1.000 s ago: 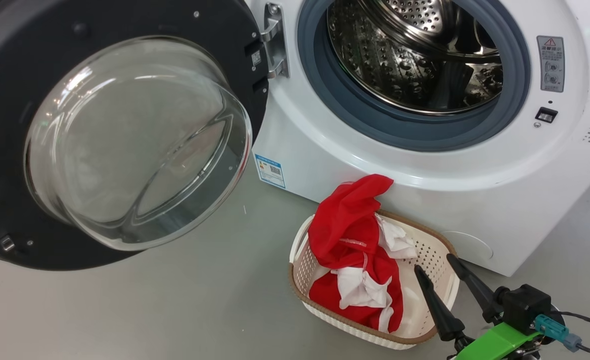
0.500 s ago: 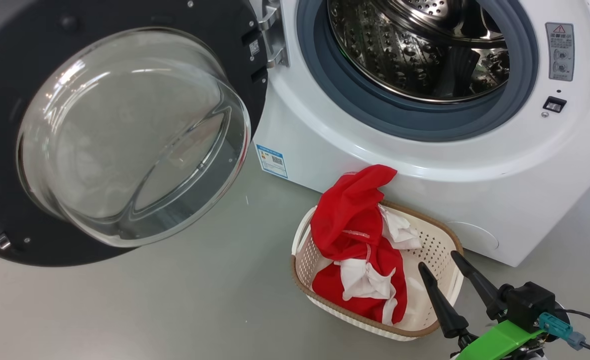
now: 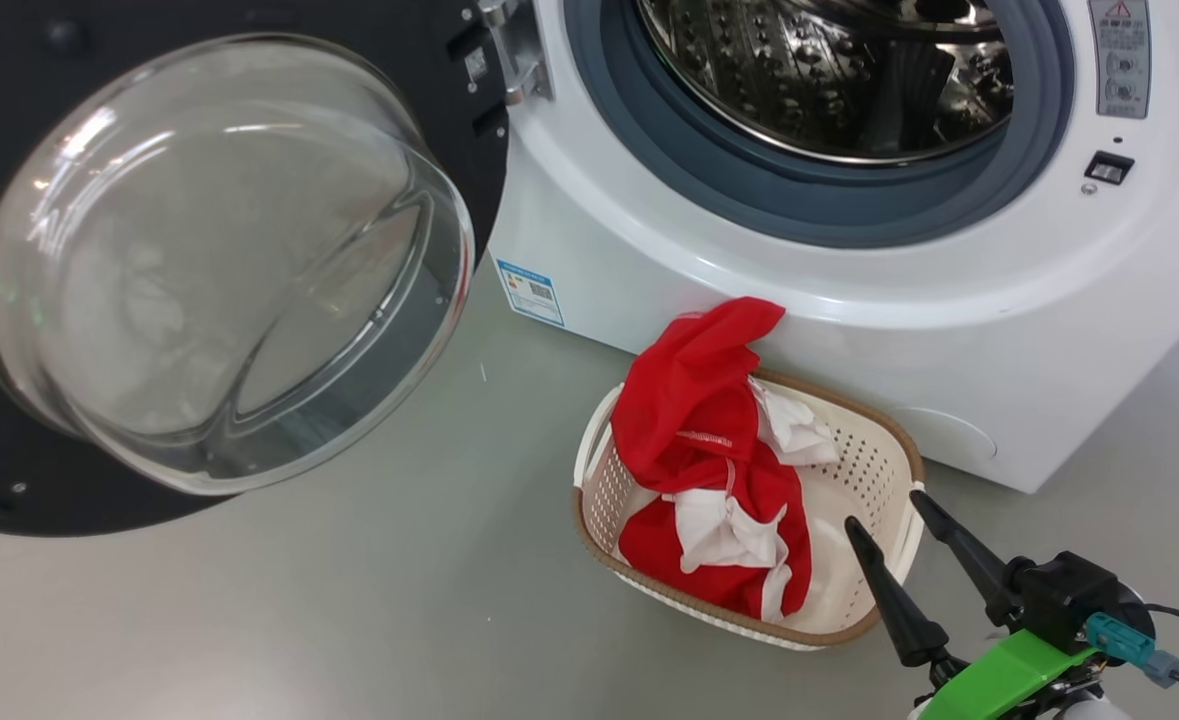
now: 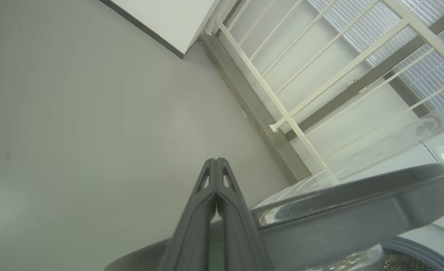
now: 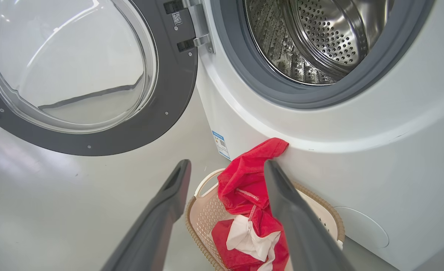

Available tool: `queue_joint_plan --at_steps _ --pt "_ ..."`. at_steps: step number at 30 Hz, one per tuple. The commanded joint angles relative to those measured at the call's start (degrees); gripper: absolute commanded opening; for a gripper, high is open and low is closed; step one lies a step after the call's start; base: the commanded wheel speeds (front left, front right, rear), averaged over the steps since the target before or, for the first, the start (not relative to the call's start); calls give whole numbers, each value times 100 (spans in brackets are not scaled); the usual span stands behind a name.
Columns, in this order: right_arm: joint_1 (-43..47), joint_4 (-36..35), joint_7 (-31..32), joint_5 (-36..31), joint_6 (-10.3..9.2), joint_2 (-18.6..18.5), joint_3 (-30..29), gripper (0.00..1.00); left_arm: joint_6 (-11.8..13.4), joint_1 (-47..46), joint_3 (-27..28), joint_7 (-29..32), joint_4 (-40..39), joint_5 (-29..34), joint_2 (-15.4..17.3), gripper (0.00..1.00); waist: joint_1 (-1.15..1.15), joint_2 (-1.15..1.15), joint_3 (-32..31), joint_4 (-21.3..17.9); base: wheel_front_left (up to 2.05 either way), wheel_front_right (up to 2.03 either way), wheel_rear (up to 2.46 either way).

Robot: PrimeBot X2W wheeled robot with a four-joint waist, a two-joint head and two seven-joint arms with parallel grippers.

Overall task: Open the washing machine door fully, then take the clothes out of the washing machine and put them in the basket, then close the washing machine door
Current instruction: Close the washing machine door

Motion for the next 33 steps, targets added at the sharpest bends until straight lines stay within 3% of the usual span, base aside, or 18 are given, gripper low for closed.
queue_joint_plan --at_steps 1,12,33 --pt "-221 -144 -37 -24 36 -103 145 100 -33 -154 118 232 -30 -173 474 0 0 0 100 -65 0 0 0" --pt "-358 -161 -37 -31 36 -251 173 100 -33 -51 77 1189 4 -636 391 0 0 0 304 -133 0 0 0" --pt "-293 -140 -37 -30 36 -72 137 100 -33 393 -272 2852 -672 -1126 392 0 0 0 5 -108 0 0 0"
